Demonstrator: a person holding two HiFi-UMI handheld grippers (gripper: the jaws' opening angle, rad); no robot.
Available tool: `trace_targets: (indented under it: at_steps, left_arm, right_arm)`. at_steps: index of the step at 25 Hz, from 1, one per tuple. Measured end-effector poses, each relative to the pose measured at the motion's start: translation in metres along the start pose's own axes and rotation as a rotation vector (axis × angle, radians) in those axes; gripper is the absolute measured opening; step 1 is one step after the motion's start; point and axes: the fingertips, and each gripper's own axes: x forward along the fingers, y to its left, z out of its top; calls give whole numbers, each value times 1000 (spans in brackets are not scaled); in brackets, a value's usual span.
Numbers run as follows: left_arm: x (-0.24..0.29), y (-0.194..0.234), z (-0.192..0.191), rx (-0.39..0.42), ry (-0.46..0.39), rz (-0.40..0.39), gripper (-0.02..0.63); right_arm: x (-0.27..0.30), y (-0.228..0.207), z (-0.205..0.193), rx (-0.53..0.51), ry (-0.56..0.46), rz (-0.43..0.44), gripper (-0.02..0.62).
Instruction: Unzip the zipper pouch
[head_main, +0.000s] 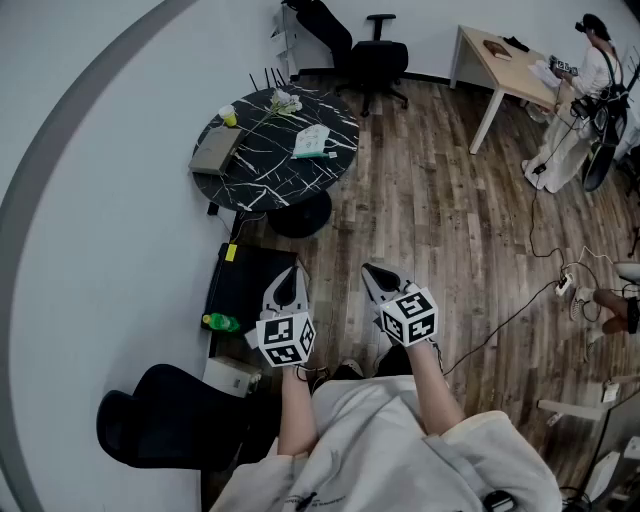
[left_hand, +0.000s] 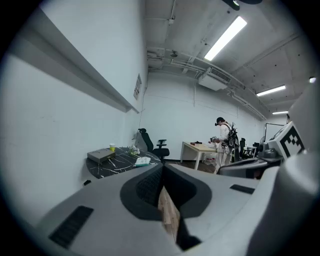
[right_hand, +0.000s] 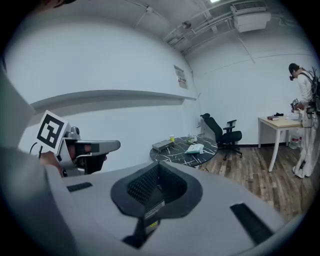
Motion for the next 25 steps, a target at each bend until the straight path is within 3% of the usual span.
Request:
trace_targets:
  at_steps: [15, 20, 23, 25]
  left_arm:
    - [1, 8, -6, 13, 6, -34, 21]
    - [5, 14, -8, 15, 9, -36, 21]
    - [10, 17, -8, 26, 15, -29, 26]
    - [13, 19, -9, 40, 28, -23, 72]
  right_arm:
    - [7, 4, -6, -18, 21, -40, 3]
    - [3, -3, 0, 19, -21, -68, 3]
    - [2, -6, 1, 11, -19, -74, 51]
    - [3, -7, 2, 5, -12, -66, 82]
